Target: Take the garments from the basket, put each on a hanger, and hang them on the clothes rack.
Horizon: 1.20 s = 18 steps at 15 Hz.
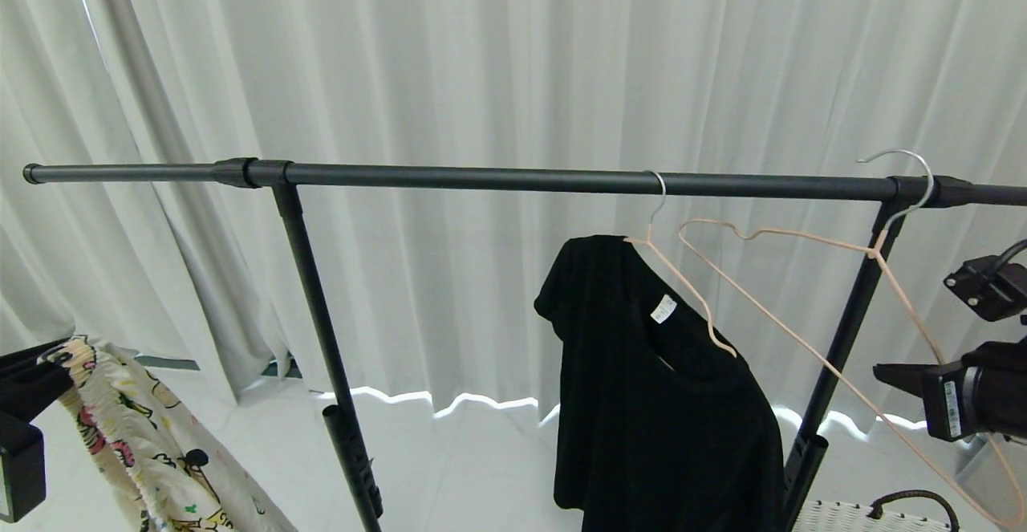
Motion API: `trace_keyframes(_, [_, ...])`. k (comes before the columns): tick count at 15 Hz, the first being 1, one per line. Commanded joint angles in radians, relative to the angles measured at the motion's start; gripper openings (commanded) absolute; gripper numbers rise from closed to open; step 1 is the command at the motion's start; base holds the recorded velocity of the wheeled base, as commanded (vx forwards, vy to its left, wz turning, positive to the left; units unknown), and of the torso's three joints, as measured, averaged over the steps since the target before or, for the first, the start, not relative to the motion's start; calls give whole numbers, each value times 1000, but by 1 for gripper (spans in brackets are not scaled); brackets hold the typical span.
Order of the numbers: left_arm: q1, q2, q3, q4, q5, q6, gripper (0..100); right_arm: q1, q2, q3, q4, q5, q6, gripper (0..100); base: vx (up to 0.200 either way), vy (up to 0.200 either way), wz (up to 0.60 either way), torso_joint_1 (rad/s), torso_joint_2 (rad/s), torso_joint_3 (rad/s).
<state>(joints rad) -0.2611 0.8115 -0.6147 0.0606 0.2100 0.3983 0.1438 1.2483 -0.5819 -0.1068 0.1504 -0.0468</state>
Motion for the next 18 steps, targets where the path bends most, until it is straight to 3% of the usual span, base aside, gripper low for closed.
trace_keyframes(1, [0,-6,6,-1,2,1,0,-1,-135,77,2,-5,-2,0,-200,0,0,2,12,2])
trace_keyframes(5, [5,-9,-5,-28,5,4,0,-1,-205,114,2,-3,-7,0,-200,0,0,-8,-2,2])
trace_keyframes(10, [3,2,-2,-44,5,34,0,63,-208,57,-7,1,-39,0,-200,0,0,0,0,3])
trace_keyframes(13, [3,-2,12,-44,15,91,0,232,-211,34,-5,1,-38,0,-200,0,0,6,1,2])
trace_keyframes(18, [3,14,16,-44,69,108,0,631,-204,74,55,-2,-31,0,0,0,0,0,0,0])
